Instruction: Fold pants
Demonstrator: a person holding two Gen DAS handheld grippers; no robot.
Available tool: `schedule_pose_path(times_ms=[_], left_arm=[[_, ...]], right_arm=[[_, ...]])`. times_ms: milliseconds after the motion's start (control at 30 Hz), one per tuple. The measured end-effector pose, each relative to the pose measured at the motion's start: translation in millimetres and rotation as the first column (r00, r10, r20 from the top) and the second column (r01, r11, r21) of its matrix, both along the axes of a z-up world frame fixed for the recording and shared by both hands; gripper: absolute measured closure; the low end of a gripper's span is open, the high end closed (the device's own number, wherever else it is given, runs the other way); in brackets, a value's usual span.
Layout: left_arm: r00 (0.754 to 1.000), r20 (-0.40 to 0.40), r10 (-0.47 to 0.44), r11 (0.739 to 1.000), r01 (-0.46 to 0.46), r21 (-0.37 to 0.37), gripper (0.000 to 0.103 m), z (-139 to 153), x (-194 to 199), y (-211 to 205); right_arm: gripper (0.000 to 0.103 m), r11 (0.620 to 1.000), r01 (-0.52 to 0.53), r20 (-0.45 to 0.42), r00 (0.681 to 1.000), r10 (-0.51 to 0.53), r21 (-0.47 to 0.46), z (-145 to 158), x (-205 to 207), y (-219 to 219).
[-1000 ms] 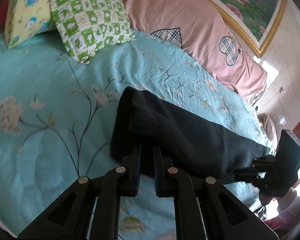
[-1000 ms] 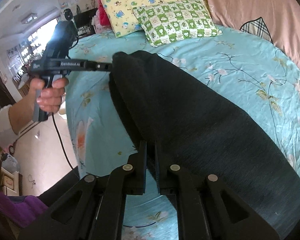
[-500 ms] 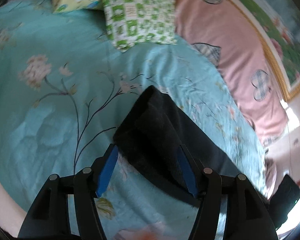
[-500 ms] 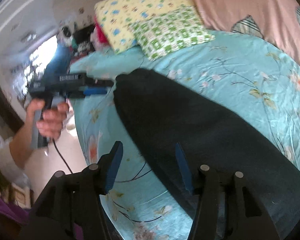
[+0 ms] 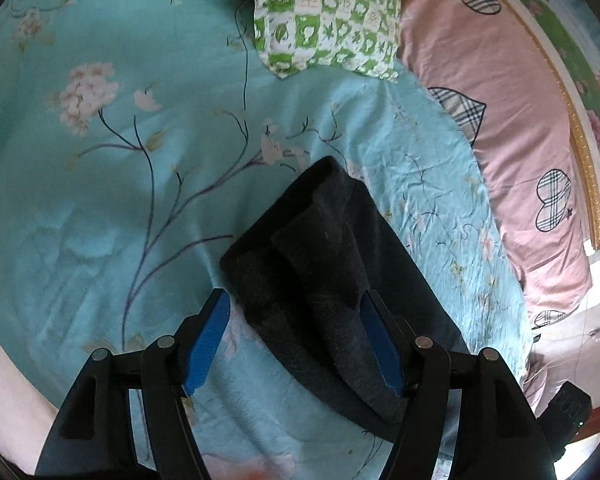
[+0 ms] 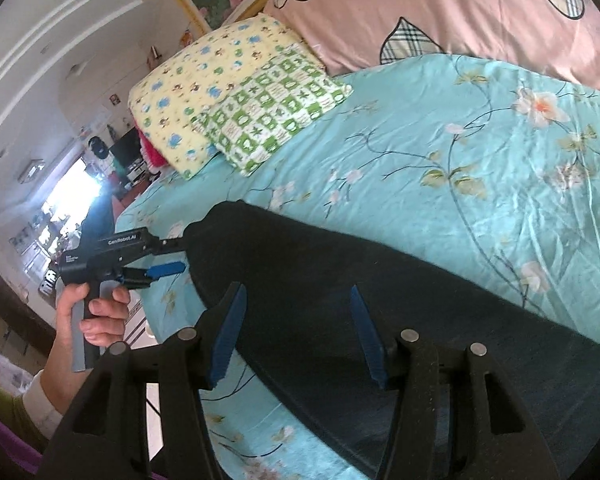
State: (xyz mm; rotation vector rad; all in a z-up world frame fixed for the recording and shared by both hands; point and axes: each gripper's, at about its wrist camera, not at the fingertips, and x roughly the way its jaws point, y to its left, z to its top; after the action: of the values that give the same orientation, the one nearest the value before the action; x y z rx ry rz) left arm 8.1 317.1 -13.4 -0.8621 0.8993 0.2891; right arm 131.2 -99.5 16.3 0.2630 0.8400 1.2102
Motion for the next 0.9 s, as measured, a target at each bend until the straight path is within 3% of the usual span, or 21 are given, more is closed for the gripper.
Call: schedule_pose_path(times_ms=[233,433,567,700,900], left_arm=[[0.999,-0.048,0.015,1.0,-0.015,0.008,0.034,-5,12,-8],[0.997,-0.073,0.036,0.999,-0.037,-0.007,0.034,-12,14,-6],[0.996,-0.079,0.038,0.999,-0.039,-0.016,0.034,-16,15,-5],[0.996,-0.084,0.033,0.999,-0.035,-0.018,0.034,-20,17,-5],[0.996,-0.084,0.023,1.0,-0.024,-0.015,0.034,-24,20,-5]], right_arm=[[0.047,0.997,0.076,-0.025,0.997,-0.076,-0.017,2,34,-3],[0.047,0.993,0.116,-0.11,0.987,-0.119,-0.037,-11,82,4],[0.048,0.99,0.057,-0.149,0.986,-0.076,-0.127,-32,107,24],[0.055,0.982,-0.023,-0.168,0.986,-0.008,-0.186,-48,119,47],[0.056,0.957,-0.136,-0.136,0.985,0.103,-0.256,-57,113,72]])
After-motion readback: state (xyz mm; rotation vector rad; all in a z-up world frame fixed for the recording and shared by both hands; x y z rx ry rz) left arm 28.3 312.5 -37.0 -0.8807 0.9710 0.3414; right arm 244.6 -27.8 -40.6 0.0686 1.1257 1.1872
